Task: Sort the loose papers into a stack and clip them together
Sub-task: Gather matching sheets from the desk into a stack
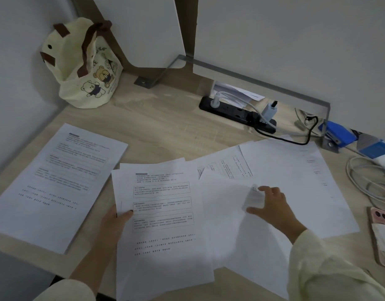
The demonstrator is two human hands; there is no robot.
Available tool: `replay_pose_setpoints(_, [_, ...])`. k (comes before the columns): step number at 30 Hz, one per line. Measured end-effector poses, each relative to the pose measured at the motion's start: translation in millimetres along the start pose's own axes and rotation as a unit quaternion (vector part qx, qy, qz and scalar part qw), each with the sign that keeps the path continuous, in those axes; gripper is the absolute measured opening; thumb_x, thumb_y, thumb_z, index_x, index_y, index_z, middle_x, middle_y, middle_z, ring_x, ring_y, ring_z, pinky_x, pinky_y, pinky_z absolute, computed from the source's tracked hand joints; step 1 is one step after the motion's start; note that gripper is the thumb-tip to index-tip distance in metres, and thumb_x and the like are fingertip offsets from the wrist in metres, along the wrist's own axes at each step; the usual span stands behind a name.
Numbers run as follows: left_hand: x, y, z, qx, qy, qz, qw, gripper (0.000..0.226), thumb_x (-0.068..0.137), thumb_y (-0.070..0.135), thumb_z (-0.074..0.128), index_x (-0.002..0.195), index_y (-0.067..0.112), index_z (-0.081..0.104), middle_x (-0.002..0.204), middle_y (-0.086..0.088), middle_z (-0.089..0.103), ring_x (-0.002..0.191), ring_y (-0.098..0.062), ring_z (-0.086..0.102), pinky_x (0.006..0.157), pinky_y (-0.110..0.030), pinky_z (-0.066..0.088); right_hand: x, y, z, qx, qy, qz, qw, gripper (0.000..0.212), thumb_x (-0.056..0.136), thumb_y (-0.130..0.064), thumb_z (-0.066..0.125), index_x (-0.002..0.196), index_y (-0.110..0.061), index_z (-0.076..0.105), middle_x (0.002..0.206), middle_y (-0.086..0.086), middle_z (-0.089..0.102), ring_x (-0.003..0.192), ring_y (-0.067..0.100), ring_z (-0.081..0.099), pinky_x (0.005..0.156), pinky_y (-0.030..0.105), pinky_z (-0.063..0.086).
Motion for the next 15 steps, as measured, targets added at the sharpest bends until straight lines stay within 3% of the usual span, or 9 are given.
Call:
replay_pose_setpoints(3, [1.6, -1.0, 0.2, -0.001, 0.002, -0.001, 1.000, 0.029, 0.090, 0.009, 0.054, 0.118, 0.007, 0.061, 0.113, -0.014, 0.066, 0.104, -0.034, 0.061, 0.096, -0.051, 0.046, -13.4, -20.3, 13.8, -0.068, -0.012, -0.089, 0.994, 0.101, 0.069, -0.051, 0.071, 0.145, -0.015, 0.016, 0.149, 0.011, 0.021, 0.136, 0.029, 0.024, 0.109, 0.032, 0.025])
replay_pose_setpoints(6, [5.3, -1.6, -2.0, 0.005, 0.014, -0.006, 1.000, 0.033, 0.089, 0.010, 0.055, 0.122, 0.004, 0.058, 0.117, -0.018, 0.063, 0.107, -0.037, 0.059, 0.098, -0.054, 0.044, -39.7, -37.2, 47.0, -0.126, -0.044, -0.177, 0.975, 0.109, 0.071, -0.058, 0.064, 0.147, -0.019, -0.003, 0.157, 0.008, -0.003, 0.145, 0.025, 0.002, 0.116, 0.030, 0.006])
replay_pose_setpoints(8, [6.4, -2.0, -2.4, 0.003, 0.013, -0.006, 1.000, 0.033, 0.090, 0.008, 0.054, 0.122, 0.003, 0.058, 0.118, -0.018, 0.063, 0.107, -0.037, 0.059, 0.098, -0.054, 0.043, -60.1, -36.9, 67.3, -0.171, -0.046, -0.212, 0.961, 0.113, 0.068, -0.065, 0.062, 0.147, -0.019, -0.005, 0.156, 0.010, -0.007, 0.145, 0.028, 0.001, 0.115, 0.033, 0.004])
replay_pose_setpoints(11, [5.0, 0.0, -1.1, 0.009, 0.009, 0.000, 1.000, 0.031, 0.090, 0.009, 0.053, 0.120, 0.005, 0.059, 0.116, -0.015, 0.064, 0.103, -0.034, 0.060, 0.095, -0.049, 0.046, -78.8, -22.9, 84.7, -0.224, -0.026, -0.229, 0.947, 0.121, 0.050, -0.081, 0.051, 0.146, -0.015, 0.018, 0.145, 0.017, 0.037, 0.128, 0.031, 0.047, 0.102, 0.037, 0.035])
replay_pose_setpoints(15, [3.6, 4.7, 1.8, -0.004, 0.011, 0.014, 1.000, 0.033, 0.091, 0.005, 0.051, 0.124, 0.003, 0.055, 0.114, -0.011, 0.060, 0.104, -0.030, 0.057, 0.093, -0.041, 0.043, -94.2, -17.5, 89.9, -0.194, -0.004, -0.249, 0.949, 0.118, 0.054, -0.072, 0.052, 0.147, -0.017, 0.004, 0.133, 0.015, 0.055, 0.118, 0.027, 0.057, 0.099, 0.034, 0.043])
Point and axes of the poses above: each hand's wrist, its own x-axis towards the middle knuckle, its own z-axis out of the palm, y = z × x, the point moved 10 cm from there along x, towards the middle knuckle
